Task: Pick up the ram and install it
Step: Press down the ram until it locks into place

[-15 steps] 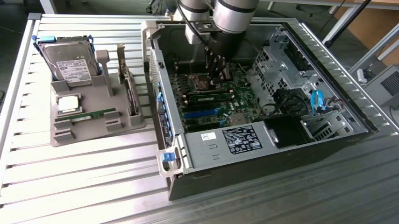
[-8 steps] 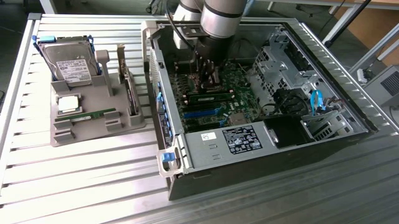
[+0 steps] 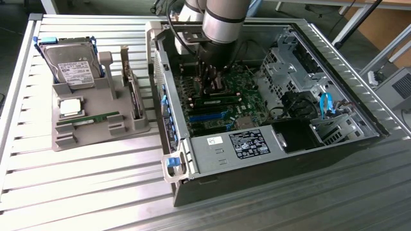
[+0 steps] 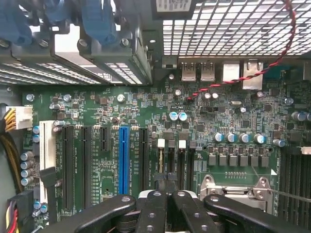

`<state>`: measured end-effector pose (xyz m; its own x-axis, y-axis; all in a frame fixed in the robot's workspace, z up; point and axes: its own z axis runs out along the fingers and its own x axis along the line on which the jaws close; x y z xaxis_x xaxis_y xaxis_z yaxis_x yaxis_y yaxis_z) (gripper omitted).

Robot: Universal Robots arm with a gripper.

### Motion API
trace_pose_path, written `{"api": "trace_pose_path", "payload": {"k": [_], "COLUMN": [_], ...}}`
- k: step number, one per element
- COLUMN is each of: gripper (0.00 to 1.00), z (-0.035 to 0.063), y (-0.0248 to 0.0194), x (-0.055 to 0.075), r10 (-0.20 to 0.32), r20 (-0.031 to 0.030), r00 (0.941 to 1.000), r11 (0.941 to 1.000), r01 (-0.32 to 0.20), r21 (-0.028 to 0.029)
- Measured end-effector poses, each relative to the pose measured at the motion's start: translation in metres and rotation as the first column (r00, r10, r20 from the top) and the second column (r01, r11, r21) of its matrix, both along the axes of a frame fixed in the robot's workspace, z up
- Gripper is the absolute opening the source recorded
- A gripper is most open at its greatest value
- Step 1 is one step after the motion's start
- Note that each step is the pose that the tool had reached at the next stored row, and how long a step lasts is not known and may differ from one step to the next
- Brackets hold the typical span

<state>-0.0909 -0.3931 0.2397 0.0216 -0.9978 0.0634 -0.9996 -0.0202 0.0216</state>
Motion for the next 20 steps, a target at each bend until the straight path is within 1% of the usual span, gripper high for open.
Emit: {"api": "trace_pose_path", "payload": {"k": [3,6,7,8,9,10,11,13,15,16,17,19,20], "gripper": [0.09,0.09,0.09,0.09,0.09,0.09,0.09,0.09,0.09,0.09,0.09,0.09,0.09], "z": [-0.002,-0.0077,-0.0086,-0.0096,-0.0108,-0.0101,-0.0068,0.0021,0.0084,0.0089,0.009,0.009,0.009], "y": [-0.0003,-0.0014,-0.0016,-0.0016,-0.002,-0.0019,-0.0016,-0.0019,-0.0019,-0.0018,-0.0019,-0.0019,-0.0019], "x": [0.0,-0.001,-0.001,-0.001,-0.001,-0.001,-0.001,-0.001,-0.001,0.001,0.005,0.02,0.024], "r10": [0.0,0.0,0.0,0.0,0.0,0.0,0.0,0.0,0.0,0.0,0.0,0.0,0.0], "r20": [0.0,-0.0002,-0.0002,0.0001,-0.0004,0.0007,0.0029,0.0015,0.0016,0.0016,0.0012,-0.0018,-0.0027], "r00": [1.0,1.0,1.0,1.0,1.0,1.0,1.0,1.0,1.0,1.0,1.0,1.0,1.0], "r11": [1.0,1.0,1.0,1.0,1.0,1.0,1.0,1.0,1.0,1.0,1.0,1.0,1.0], "r01": [0.0,0.0,0.0,0.0,0.0,0.0,0.0,0.0,0.0,0.0,0.0,0.0,0.0], "r21": [0.0,-0.0004,0.0008,0.0033,0.0032,0.0042,0.0063,0.0038,0.004,0.0042,0.004,0.004,0.0039]}}
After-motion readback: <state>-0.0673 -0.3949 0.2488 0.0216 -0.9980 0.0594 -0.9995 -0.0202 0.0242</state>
